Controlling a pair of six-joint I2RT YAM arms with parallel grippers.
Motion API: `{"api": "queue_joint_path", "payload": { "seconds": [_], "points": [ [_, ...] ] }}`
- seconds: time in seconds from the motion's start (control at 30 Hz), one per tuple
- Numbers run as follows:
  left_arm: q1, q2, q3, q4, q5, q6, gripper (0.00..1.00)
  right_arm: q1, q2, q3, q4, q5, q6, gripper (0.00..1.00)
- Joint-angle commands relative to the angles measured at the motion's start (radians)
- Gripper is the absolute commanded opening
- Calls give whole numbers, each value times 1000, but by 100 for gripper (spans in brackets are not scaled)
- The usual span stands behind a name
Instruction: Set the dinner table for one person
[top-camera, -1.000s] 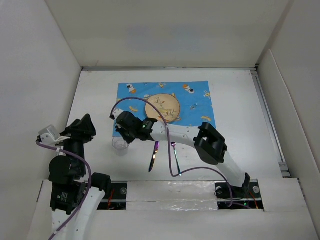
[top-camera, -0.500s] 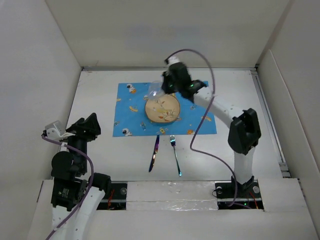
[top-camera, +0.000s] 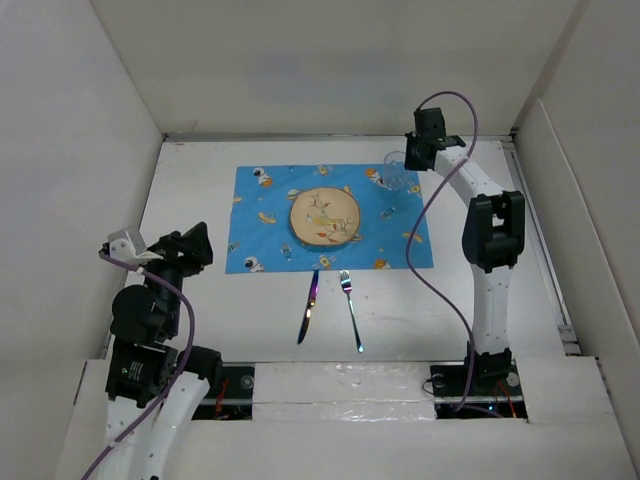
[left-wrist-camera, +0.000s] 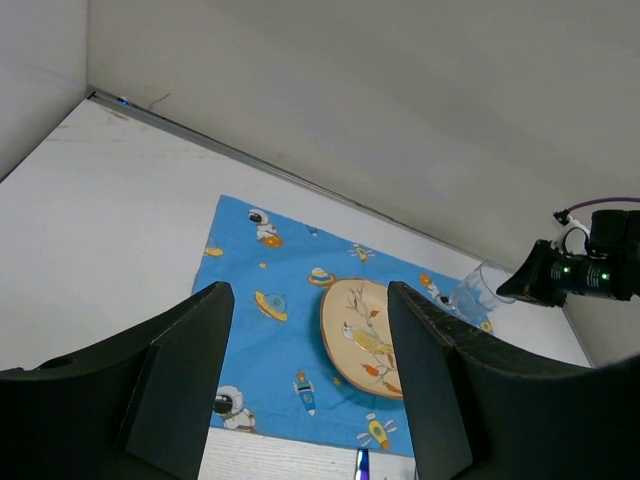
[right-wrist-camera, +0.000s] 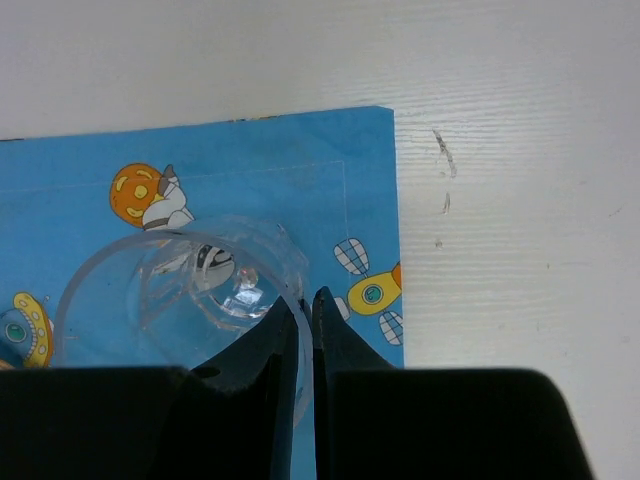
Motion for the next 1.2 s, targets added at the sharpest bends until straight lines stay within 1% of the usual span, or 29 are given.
{"api": "queue_joint_path", "payload": {
  "seconds": [0.0, 0.13, 0.27, 0.3, 0.37, 0.4, 0.43, 0.5, 0.57, 0.63, 0.7, 0.73, 0.77, 0.8, 0.83, 0.87, 0.9, 0.93, 0.97, 1.0, 1.03, 1.07, 1.1, 1.13, 1.17],
  "points": [
    [-6, 25, -1, 55, 27, 18, 60, -10, 10, 105, -14, 16, -30, 0],
    [-6, 41, 2, 50, 30, 21, 62, -19, 51, 148, -38, 46, -46, 0],
    [-6, 45, 5, 50, 29, 21, 62, -19, 65, 150, -38, 54, -49, 0],
    [-6, 44, 5, 50, 33, 21, 62, -19, 75, 156, -46, 54, -46, 2],
    [-6, 42, 3, 55, 35, 22, 62, -19, 77, 165, -55, 42, -46, 12],
    [-6, 42, 3, 55, 29, 22, 62, -19, 76, 165, -55, 39, -46, 24],
    [-6, 45, 3, 52, 29, 22, 62, -19, 76, 170, -58, 31, -46, 29],
    [-6, 47, 5, 47, 33, 22, 63, -19, 69, 193, -75, 25, -46, 34],
    [-6, 44, 5, 56, 36, 24, 63, -19, 39, 196, -80, 22, -51, 34],
    [-6, 45, 5, 47, 30, 24, 64, -19, 7, 208, -89, 20, -51, 39],
    [-6, 41, 3, 46, 38, 21, 65, -19, -68, 207, -103, 11, -49, 41],
    [-6, 38, 3, 53, 40, 22, 65, -19, -105, 169, -100, 8, -43, 41],
    [-6, 35, 2, 52, 41, 21, 64, -19, -198, 126, -87, 5, -43, 41],
    [-6, 33, 3, 50, 38, 22, 61, -7, -257, 71, -40, -4, -43, 36],
    [-6, 27, 5, 47, 41, 21, 58, 25, -318, -91, 6, -41, -36, 27],
    [-6, 21, 3, 47, 43, 21, 52, 48, -387, -190, 70, -70, -33, 18],
    [-6, 18, 2, 49, 50, 22, 41, 76, -529, -293, 191, -89, -22, 0],
    [-6, 15, 0, 50, 49, 25, 34, 146, -593, -401, 257, -116, -1, 0],
    [-6, 19, 2, 49, 46, 25, 27, 187, -660, -609, 337, -112, 6, 0],
    [-6, 21, 3, 47, 44, 24, 16, 230, -762, -693, 417, -92, 16, 0],
    [-6, 21, 3, 41, 43, 24, 12, 281, -798, -768, 443, -55, 32, 0],
    [-6, 19, 3, 44, 56, 27, 8, 374, -832, -878, 450, -28, 35, 0],
    [-6, 13, 2, 46, 59, 27, 4, 425, -860, -924, 433, 4, 46, 0],
    [-6, 13, 2, 47, 58, 27, 2, 477, -912, -964, 412, 79, 62, 0],
    [-6, 15, 3, 46, 53, 24, 1, 583, -938, -996, 378, 132, 85, 0]
  ]
}}
